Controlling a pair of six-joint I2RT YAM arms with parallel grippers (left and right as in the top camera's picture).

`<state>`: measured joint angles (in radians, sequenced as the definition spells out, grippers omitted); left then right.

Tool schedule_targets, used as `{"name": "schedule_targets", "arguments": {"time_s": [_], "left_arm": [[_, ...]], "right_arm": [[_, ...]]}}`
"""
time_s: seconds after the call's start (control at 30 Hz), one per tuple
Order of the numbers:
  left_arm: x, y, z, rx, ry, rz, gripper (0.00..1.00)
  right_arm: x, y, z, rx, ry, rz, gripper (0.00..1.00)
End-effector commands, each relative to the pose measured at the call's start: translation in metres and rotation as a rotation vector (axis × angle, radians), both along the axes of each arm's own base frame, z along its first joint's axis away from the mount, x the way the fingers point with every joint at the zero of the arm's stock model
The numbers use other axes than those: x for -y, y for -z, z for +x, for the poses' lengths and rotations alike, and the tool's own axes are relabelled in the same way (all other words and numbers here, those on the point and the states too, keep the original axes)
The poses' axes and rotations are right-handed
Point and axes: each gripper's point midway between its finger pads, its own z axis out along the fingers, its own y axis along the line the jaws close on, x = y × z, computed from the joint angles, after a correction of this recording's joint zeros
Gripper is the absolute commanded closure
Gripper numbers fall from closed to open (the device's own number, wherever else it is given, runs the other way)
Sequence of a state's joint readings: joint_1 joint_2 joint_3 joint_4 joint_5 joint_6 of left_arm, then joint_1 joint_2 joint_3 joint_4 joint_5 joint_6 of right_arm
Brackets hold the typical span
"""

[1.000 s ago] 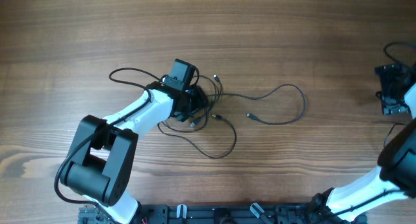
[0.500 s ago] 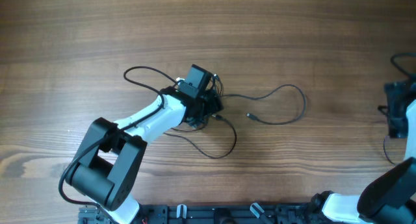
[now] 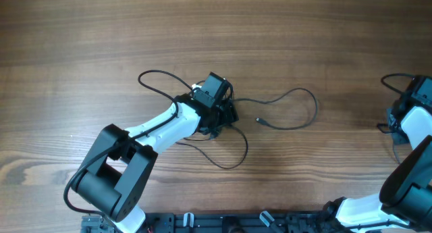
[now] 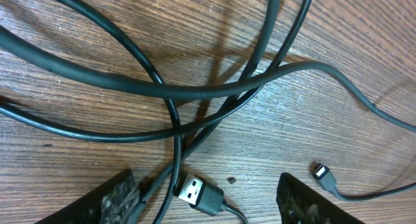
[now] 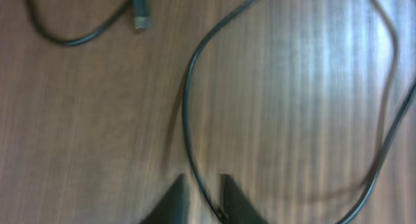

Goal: Untangle cables

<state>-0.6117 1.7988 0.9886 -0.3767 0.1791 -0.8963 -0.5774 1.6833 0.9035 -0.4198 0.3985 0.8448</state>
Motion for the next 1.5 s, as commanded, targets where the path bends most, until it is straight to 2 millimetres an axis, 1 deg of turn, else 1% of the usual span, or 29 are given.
{"name": "schedule_targets", "arguments": {"time_s": [0.0, 0.23, 0.3, 0.33, 0.37, 0.4, 0.43, 0.47, 0.5, 0.53, 0.6, 0.67, 0.73, 0.77, 0.8, 0.87, 0.9, 0.93, 0.97, 1.0, 1.1, 1.17, 1.23, 1.3, 1.33, 1.37, 1.4, 1.43, 1.47], "left_arm": [[-0.009, 0.022, -0.016, -0.056, 0.005, 0.055, 0.29], [-0.009, 0.022, -0.016, -0.057, 0.004, 0.055, 0.3], [-0.009, 0.022, -0.016, -0.057, 0.004, 0.055, 0.3], [-0.009, 0.022, -0.016, -0.057, 0.004, 0.055, 0.3], [-0.009, 0.022, -0.015, -0.056, 0.004, 0.055, 0.3], [-0.009, 0.022, -0.015, -0.055, 0.004, 0.055, 0.3], [-0.008, 0.021, -0.015, -0.052, 0.004, 0.052, 0.3], [-0.008, 0.021, -0.014, -0.05, 0.003, 0.05, 0.3], [-0.008, 0.021, -0.013, -0.047, 0.004, 0.048, 0.3], [-0.007, 0.021, -0.013, -0.044, 0.004, 0.046, 0.3], [-0.007, 0.021, -0.012, -0.043, 0.004, 0.046, 0.3], [-0.007, 0.021, -0.012, -0.043, 0.004, 0.046, 0.3], [-0.007, 0.021, -0.013, -0.044, 0.004, 0.046, 0.3], [-0.007, 0.021, -0.013, -0.044, 0.004, 0.046, 0.3], [-0.007, 0.021, -0.013, -0.043, 0.004, 0.046, 0.3], [-0.007, 0.021, -0.013, -0.043, 0.004, 0.046, 0.3], [-0.007, 0.021, -0.013, -0.044, 0.004, 0.046, 0.3], [-0.007, 0.021, -0.013, -0.044, 0.004, 0.046, 0.31], [-0.007, 0.021, -0.013, -0.044, 0.004, 0.046, 0.31], [-0.007, 0.021, -0.013, -0.044, 0.004, 0.046, 0.32], [-0.007, 0.021, -0.013, -0.044, 0.005, 0.046, 0.31], [-0.007, 0.021, -0.013, -0.044, 0.004, 0.046, 0.31], [-0.007, 0.021, -0.013, -0.044, 0.004, 0.046, 0.31], [-0.007, 0.021, -0.013, -0.044, 0.005, 0.046, 0.32], [-0.006, 0.021, -0.013, -0.044, 0.007, 0.046, 0.32], [-0.006, 0.021, -0.013, -0.044, 0.007, 0.046, 0.32], [-0.006, 0.021, -0.013, -0.044, 0.007, 0.046, 0.31], [-0.006, 0.021, -0.013, -0.044, 0.007, 0.046, 0.31], [-0.006, 0.021, -0.013, -0.043, 0.007, 0.046, 0.31]], "right_arm": [[0.0, 0.001, 0.013, 0.048, -0.03, 0.009, 0.96], [0.027, -0.035, 0.054, 0.232, -0.036, -0.116, 0.96], [0.03, -0.041, 0.061, 0.256, -0.06, -0.139, 0.95], [0.028, -0.039, 0.061, 0.241, -0.083, -0.133, 0.78], [0.026, -0.036, 0.058, 0.209, -0.105, -0.122, 0.46], [0.023, -0.032, 0.053, 0.178, -0.12, -0.109, 0.35], [0.017, -0.025, 0.044, 0.113, -0.148, -0.081, 0.35], [0.012, -0.019, 0.037, 0.067, -0.167, -0.058, 0.29], [0.006, -0.013, 0.027, 0.025, -0.158, -0.026, 0.15], [0.003, -0.009, 0.022, 0.012, -0.146, -0.007, 0.14], [-0.004, -0.001, 0.015, -0.011, -0.144, 0.026, 0.15], [-0.007, 0.008, 0.008, -0.036, -0.142, 0.044, 0.21], [-0.01, 0.02, 0.006, -0.048, -0.142, 0.06, 0.34], [-0.011, 0.025, 0.005, -0.054, -0.145, 0.072, 0.37], [-0.013, 0.028, 0.005, -0.059, -0.147, 0.082, 0.42], [-0.015, 0.035, 0.004, -0.068, -0.149, 0.1, 0.57], [-0.015, 0.038, 0.005, -0.068, -0.149, 0.102, 0.68], [-0.012, 0.037, 0.008, -0.056, -0.15, 0.091, 0.83], [-0.009, 0.035, 0.012, -0.037, -0.149, 0.077, 0.92], [-0.005, 0.032, 0.018, -0.014, -0.15, 0.064, 0.96], [0.005, 0.013, 0.043, 0.071, -0.164, 0.054, 0.96], [0.016, -0.002, 0.055, 0.114, -0.162, 0.031, 0.96], [0.032, -0.022, 0.068, 0.165, -0.152, -0.014, 0.96], [0.045, -0.035, 0.076, 0.209, -0.14, -0.051, 0.96], [0.052, -0.042, 0.079, 0.229, -0.133, -0.069, 0.92], [0.057, -0.046, 0.079, 0.242, -0.126, -0.081, 0.8], [0.058, -0.047, 0.081, 0.254, -0.128, -0.081, 0.57], [0.056, -0.047, 0.084, 0.269, -0.14, -0.069, 0.26], [0.052, -0.046, 0.087, 0.283, -0.157, -0.049, 0.08]]}}
